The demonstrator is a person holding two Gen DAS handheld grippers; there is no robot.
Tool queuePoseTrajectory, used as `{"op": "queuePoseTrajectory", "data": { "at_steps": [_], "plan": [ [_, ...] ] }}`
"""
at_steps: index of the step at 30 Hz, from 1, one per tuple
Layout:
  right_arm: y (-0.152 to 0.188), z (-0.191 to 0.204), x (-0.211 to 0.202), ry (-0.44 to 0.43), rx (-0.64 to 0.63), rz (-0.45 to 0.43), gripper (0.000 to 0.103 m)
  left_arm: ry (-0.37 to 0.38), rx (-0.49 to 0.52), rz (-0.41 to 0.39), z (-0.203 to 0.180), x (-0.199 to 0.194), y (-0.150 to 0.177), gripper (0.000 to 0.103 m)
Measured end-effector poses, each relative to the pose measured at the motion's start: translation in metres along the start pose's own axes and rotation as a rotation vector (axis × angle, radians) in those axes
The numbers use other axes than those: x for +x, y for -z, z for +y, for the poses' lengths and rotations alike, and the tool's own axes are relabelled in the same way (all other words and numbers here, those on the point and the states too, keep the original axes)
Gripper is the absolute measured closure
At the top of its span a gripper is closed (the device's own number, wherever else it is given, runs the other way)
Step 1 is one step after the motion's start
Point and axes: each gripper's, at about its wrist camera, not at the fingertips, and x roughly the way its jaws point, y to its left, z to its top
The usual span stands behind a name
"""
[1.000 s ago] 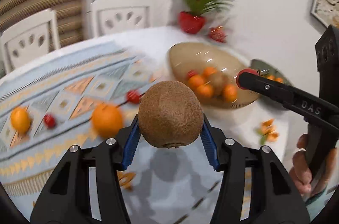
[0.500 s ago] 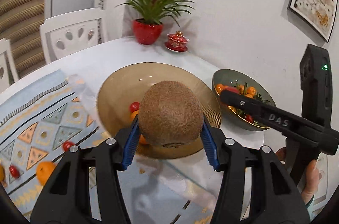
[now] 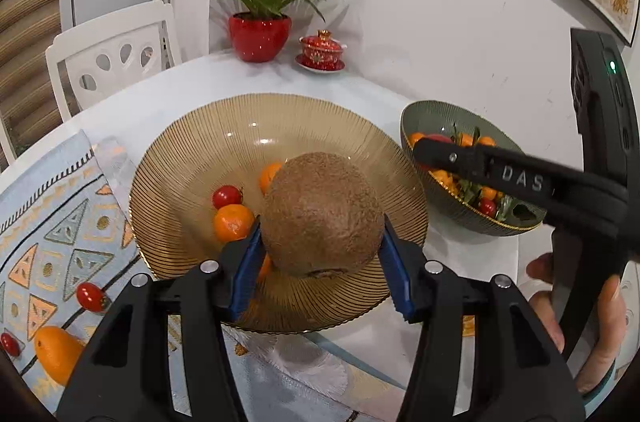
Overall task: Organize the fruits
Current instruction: 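Carry the tomato and kiwi over the brown glass bowl and open both tools, then move both open tools back toward the fruit on the tablecloth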
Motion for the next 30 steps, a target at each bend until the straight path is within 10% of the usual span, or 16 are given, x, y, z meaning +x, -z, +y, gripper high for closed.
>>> {"op": "queuePoseTrajectory", "data": {
  "at_steps": [12,14,30],
  "plan": [
    [-0.003,-0.004,0.025,0.069,0.006,0.033,0.066,-0.009,0.028,0.027,-0.009,0.022,0.003,0.04],
    [-0.003,-0.006,0.024,0.069,0.022,0.03,0.054,-0.028,0.025,-0.013,-0.008,0.015,0.001,0.024],
    [0.018,0.029,-0.006,-0.024,-0.022,0.006,0.041,-0.069,-0.045,-0.099,0.025,-0.051,0.008,0.016]
  ]
}}
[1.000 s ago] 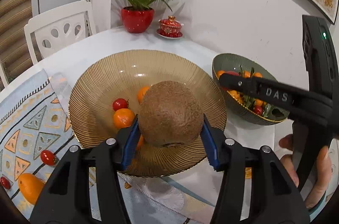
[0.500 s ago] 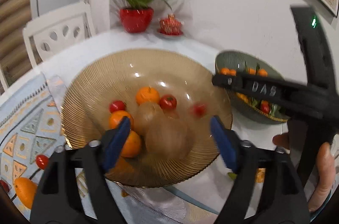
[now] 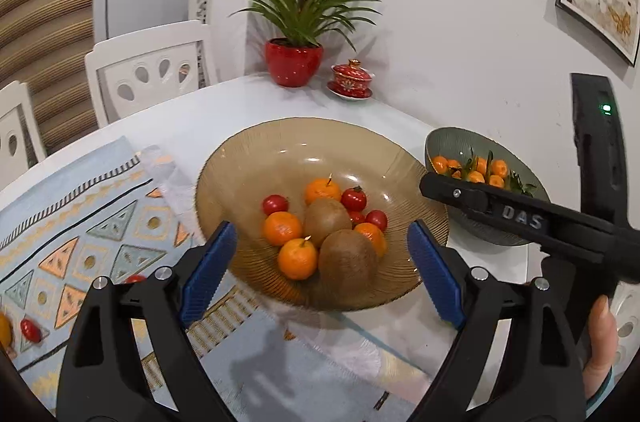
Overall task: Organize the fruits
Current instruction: 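Move both open tools back toward the fruit on the tablecloth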
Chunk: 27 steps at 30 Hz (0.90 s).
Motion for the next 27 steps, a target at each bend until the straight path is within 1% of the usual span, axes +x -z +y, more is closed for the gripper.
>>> {"op": "queuePoseTrajectory", "data": {
  "at_steps": [1,5,7,8,11,12,14,18,20,21,24,27],
  "plan": [
    [0.002,0.004,-0.003,-0.004,-0.006,-0.008,0.038,0.0,-0.003,-0.002,0.001,-0.002,0.001,0.016],
    [0.013,0.029,-0.016,-0.035,-0.054,-0.024,0.037,-0.028,0.009,-0.018,0.002,-0.02,0.006,0.015],
    [0.016,0.04,-0.021,-0.056,-0.073,-0.031,0.036,-0.044,0.007,-0.036,0.006,-0.032,0.008,0.012],
    [0.019,0.048,-0.025,-0.069,-0.089,-0.037,0.035,-0.052,0.003,-0.045,0.008,-0.037,0.008,0.009],
    [0.023,0.065,-0.033,-0.084,-0.117,-0.052,0.029,-0.117,-0.001,-0.091,0.018,-0.059,0.01,0.008],
    [0.024,0.071,-0.037,-0.081,-0.127,-0.064,0.026,-0.137,-0.004,-0.104,0.021,-0.066,0.01,0.008],
    [0.026,0.081,-0.046,-0.08,-0.141,-0.089,0.024,-0.159,-0.027,-0.129,0.032,-0.081,0.012,0.007],
    [0.033,0.099,-0.057,-0.116,-0.164,-0.098,0.024,-0.192,-0.069,-0.16,0.056,-0.107,0.015,0.007],
    [0.036,0.11,-0.06,-0.126,-0.182,-0.1,0.023,-0.225,-0.078,-0.177,0.069,-0.12,0.018,0.006],
    [0.037,0.114,-0.061,-0.131,-0.187,-0.101,0.02,-0.25,-0.086,-0.19,0.077,-0.13,0.02,0.006],
    [0.044,0.132,-0.06,-0.148,-0.212,-0.095,0.02,-0.309,-0.102,-0.214,0.1,-0.152,0.027,0.006],
    [0.052,0.15,-0.055,-0.164,-0.236,-0.078,0.02,-0.363,-0.144,-0.229,0.125,-0.172,0.032,0.003]
  ]
}}
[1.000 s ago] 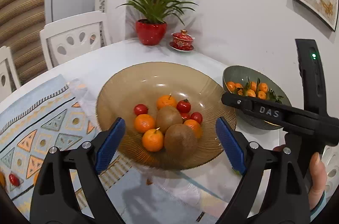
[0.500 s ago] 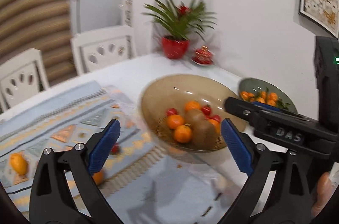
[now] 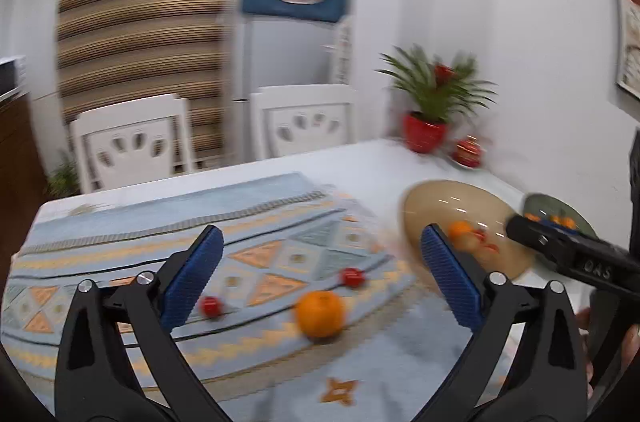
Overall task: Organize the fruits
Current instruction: 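Move both open tools back toward the fruit on the tablecloth, then grasp a red tomato with the right tool while the left tool grasps an orange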
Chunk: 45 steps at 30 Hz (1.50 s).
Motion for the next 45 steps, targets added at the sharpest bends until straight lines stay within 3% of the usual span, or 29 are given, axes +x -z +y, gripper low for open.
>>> {"op": "queuePoseTrajectory", "data": {
  "at_steps": [7,13,19,24,29,32,40,45],
  "plan": [
    [0.017,0.057,0.027,-0.064,-0.079,0.048,0.02,-0.17,-0.127,0.024,0.091,-0.009,0.006,0.003],
    [0.039,0.115,0.06,-0.106,-0.186,0.115,0.02,-0.225,-0.209,0.097,0.151,0.004,0.024,0.003],
    [0.065,0.162,0.083,-0.131,-0.3,0.173,0.037,-0.227,-0.238,0.173,0.172,0.03,0.048,0.003],
    [0.075,0.174,0.104,-0.129,-0.317,0.222,0.037,-0.227,-0.257,0.211,0.183,0.047,0.064,0.003],
    [0.083,0.192,0.131,-0.169,-0.361,0.298,0.037,-0.117,-0.387,0.373,0.208,0.08,0.062,0.004],
    [0.098,0.215,0.161,-0.183,-0.417,0.374,0.038,-0.102,-0.415,0.348,0.211,0.09,0.069,0.004],
    [0.107,0.228,0.195,-0.155,-0.448,0.383,0.039,-0.173,-0.415,0.282,0.219,0.1,0.094,0.005],
    [0.116,0.228,0.217,-0.147,-0.423,0.4,0.043,-0.171,-0.42,0.274,0.221,0.103,0.096,0.005]
  ]
}}
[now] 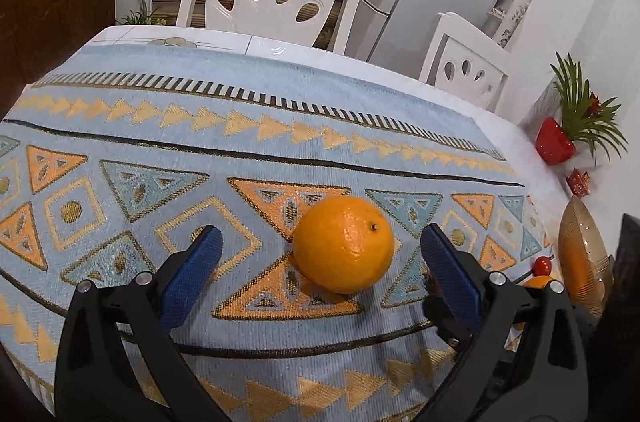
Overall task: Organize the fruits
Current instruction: 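Grasp a red tomato with the right tool while the left tool grasps an orange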
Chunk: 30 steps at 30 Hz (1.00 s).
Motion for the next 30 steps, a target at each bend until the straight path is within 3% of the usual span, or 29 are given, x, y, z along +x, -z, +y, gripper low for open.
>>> {"op": "queuePoseTrajectory", "data": {
  "at_steps": [1,3,10,13,17,30],
  "plan": [
    [0.001,0.0,0.005,0.005,0.002,0.005,0.048,-0.002,0.005,0.003,-0.001,0.002,0.001,0.006],
    [0.001,0.002,0.007,0.03,-0.01,-0.005,0.056,-0.001,0.026,0.022,-0.004,0.005,0.0,0.019],
    [0.001,0.005,0.009,0.039,-0.028,-0.014,0.065,-0.032,0.062,0.048,-0.012,0.013,0.002,0.025],
    [0.001,0.006,0.009,0.035,-0.03,-0.019,0.075,-0.032,0.083,0.067,-0.016,0.017,0.004,0.036],
    [0.001,0.004,0.008,0.025,-0.022,-0.024,0.075,-0.035,0.115,0.054,-0.022,0.016,0.006,0.045],
    [0.009,-0.003,-0.015,-0.01,0.007,-0.083,0.075,-0.062,0.187,0.007,-0.033,-0.005,0.012,0.046]
  ]
}}
